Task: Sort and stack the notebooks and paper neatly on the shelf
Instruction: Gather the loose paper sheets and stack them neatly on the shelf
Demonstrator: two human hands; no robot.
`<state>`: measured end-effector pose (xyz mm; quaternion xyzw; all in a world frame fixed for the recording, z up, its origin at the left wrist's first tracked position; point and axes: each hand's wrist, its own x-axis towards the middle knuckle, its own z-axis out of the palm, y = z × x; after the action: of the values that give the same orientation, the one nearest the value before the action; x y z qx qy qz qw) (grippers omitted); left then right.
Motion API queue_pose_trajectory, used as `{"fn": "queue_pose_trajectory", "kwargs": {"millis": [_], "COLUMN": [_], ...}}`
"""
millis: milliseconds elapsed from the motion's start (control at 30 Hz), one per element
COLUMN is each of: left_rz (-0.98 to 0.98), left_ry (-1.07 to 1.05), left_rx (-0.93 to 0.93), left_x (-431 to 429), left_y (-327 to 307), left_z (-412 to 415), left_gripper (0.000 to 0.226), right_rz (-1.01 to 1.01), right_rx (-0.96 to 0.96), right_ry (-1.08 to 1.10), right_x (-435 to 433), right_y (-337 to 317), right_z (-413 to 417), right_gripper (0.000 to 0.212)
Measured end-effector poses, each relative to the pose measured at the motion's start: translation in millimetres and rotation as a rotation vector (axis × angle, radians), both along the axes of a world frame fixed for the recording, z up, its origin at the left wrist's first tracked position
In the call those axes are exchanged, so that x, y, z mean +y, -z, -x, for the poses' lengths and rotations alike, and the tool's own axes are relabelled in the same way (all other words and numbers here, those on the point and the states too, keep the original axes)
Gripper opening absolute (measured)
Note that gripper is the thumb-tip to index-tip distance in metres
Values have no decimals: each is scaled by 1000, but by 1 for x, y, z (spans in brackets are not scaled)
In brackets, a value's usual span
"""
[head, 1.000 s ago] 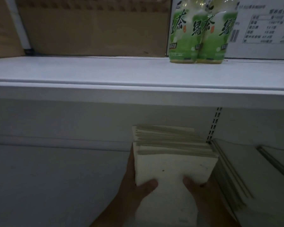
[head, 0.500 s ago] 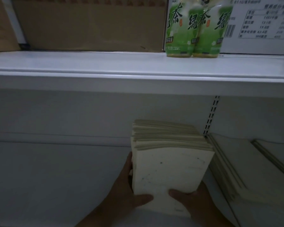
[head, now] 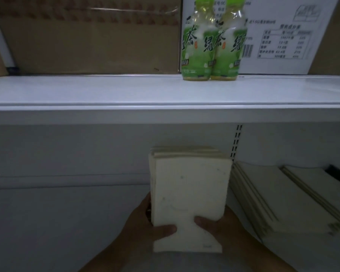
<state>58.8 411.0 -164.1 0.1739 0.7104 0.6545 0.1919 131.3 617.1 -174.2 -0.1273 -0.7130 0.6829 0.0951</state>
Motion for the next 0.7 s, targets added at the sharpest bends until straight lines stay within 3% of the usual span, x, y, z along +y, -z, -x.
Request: {"fn": "queue_pose_trajectory", "kwargs": {"millis": [100, 133, 200, 267, 367, 533, 700], "left_rz": [100, 151, 191, 180, 206, 244, 296], "left_ry": [45, 67, 79, 49, 8, 29, 13], "left_rx": [-251, -346, -485, -535, -511, -514, -475], "left_x": [9, 13, 20, 26, 32, 33, 34], "left_y": [-23, -29, -33, -33, -33, -31, -36], "left_z": [4, 3, 2, 4, 10, 16, 18], "left_gripper": [78, 72, 59, 45, 39, 38, 47], "right_rz": [-20, -51, -43, 32, 164, 420, 391], "right_rx": [-215, -319, -474, -570, -559, -306, -258], "right_ry": [-48, -70, -91, -89, -32, 161, 254], "right_x": [12, 17, 21, 23, 30, 31, 26], "right_y": [-31, -35, -39, -44, -41, -21, -10], "right_z": [6, 9, 12, 14, 20, 15, 16], "right_gripper": [26, 30, 58, 70, 53, 25, 25]}}
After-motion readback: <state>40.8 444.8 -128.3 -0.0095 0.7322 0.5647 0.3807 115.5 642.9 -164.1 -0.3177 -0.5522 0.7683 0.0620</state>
